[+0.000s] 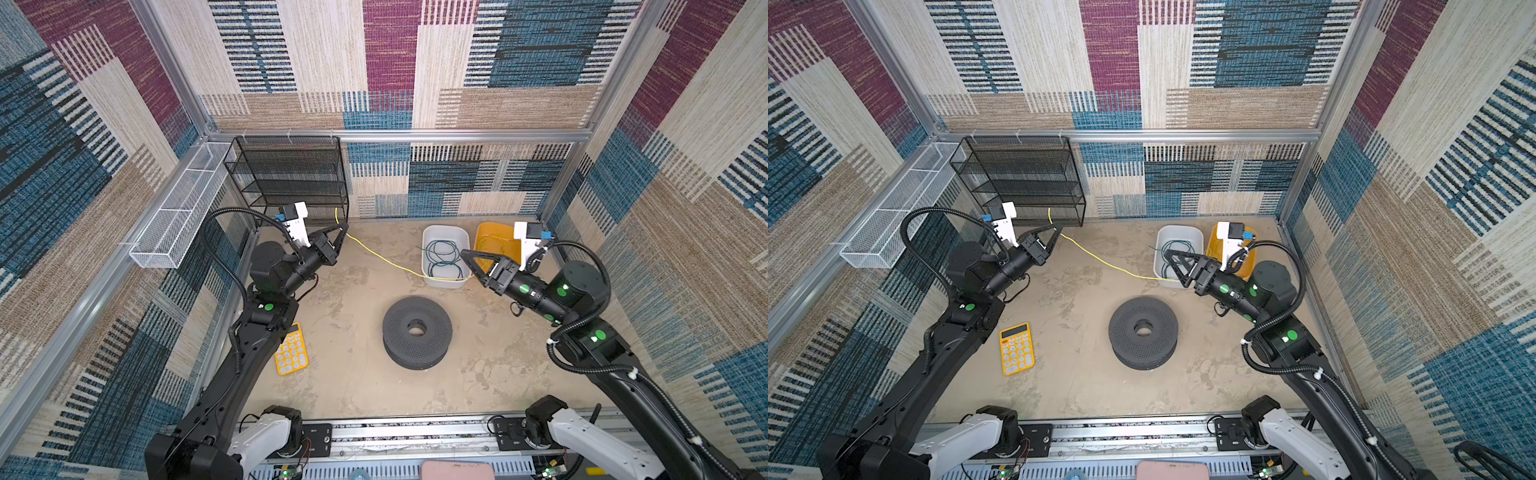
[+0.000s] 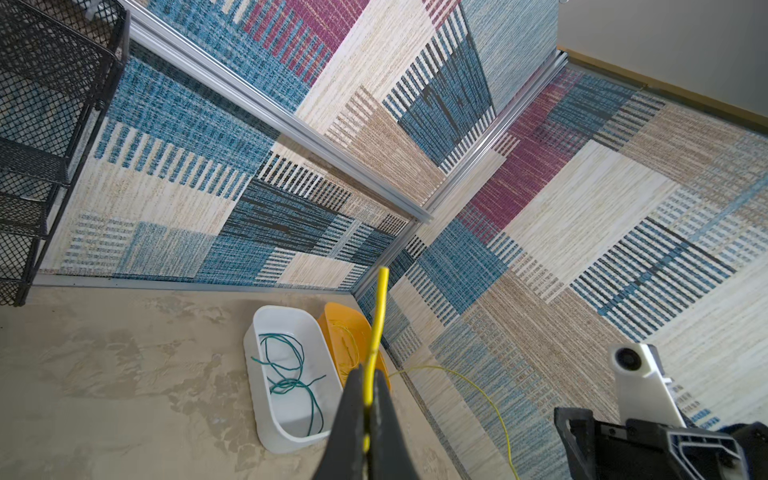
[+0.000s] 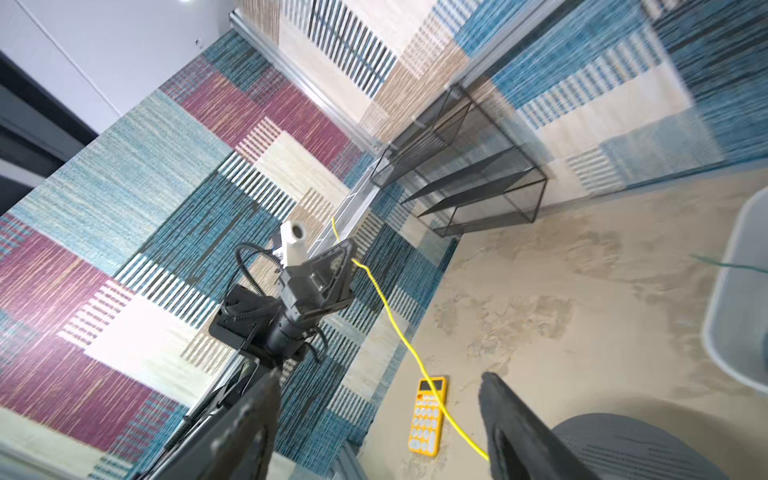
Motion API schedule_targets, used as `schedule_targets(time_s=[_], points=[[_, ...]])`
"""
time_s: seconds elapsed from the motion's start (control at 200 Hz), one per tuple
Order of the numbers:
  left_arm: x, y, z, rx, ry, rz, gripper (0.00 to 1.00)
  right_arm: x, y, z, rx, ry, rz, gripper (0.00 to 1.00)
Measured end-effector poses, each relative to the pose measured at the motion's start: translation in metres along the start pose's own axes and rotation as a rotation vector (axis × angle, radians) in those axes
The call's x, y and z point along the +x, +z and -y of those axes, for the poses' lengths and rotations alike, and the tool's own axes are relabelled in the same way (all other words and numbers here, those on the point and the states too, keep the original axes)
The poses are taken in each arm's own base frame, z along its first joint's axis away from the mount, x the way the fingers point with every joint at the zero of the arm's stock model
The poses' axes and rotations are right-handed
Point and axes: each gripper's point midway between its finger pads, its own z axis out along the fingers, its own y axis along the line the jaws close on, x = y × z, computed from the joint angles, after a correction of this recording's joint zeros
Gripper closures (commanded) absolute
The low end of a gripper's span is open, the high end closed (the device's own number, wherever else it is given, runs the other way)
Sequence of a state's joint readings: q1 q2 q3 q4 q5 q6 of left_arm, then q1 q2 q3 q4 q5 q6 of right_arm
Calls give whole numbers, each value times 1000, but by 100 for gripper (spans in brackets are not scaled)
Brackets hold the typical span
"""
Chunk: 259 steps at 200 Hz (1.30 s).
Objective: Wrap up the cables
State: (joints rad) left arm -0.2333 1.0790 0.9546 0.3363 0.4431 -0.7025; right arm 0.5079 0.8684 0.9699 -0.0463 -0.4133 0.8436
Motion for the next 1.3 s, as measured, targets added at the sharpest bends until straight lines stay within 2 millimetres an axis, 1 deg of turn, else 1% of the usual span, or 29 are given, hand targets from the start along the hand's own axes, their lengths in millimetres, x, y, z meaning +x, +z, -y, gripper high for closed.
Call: schedule_targets(time_s=[0.02,0.055,0.075,0.125,0.235,0.28,0.366,0.451,0.501,0.566,0.646,0.701,0.836,0.911,0.966,1.052,1.092,1.157,1.227,1.297], points=[[3,0,2,0,5,0,100,7,8,-2,-14,17,-23,21],[6,1,6,1,16,3,100,14,16,-3,-25,34,-47,21],[8,1,8,1,21,6,100,22,23,-4,-38,57,-69,21],[11,2,10,-2,39,15,100,32,34,-12,-68,86,-90,18],[15,4,-1,-58,71,49,100,50,55,-29,-135,148,-104,15],[16,5,-3,-64,73,62,100,56,63,-32,-157,179,-107,14],[19,8,-11,-82,73,88,100,68,79,-26,-171,263,-101,14],[22,10,-19,-99,74,116,100,84,96,-8,-156,369,-104,13],[22,11,-21,-103,76,131,100,88,105,0,-140,419,-102,12],[21,11,-21,-99,77,150,100,85,112,1,-145,451,-82,12],[19,11,-20,-85,81,180,100,72,121,-4,-177,498,-28,12],[19,11,-20,-80,81,189,100,67,128,-2,-182,537,-1,12],[16,12,-19,-75,83,216,100,72,152,17,-145,621,16,15],[15,12,-17,-62,86,228,100,75,165,21,-140,658,12,17],[16,14,-16,-58,85,227,100,75,174,21,-140,673,14,19],[15,14,-16,-52,87,234,100,73,185,15,-166,685,17,20],[15,14,-15,-49,88,237,100,72,188,15,-167,693,17,24],[15,14,-15,-47,89,241,100,71,191,17,-163,697,24,29],[17,13,-16,-46,89,239,100,67,196,17,-164,701,43,42],[18,13,-17,-47,89,240,100,68,201,19,-164,705,44,55]])
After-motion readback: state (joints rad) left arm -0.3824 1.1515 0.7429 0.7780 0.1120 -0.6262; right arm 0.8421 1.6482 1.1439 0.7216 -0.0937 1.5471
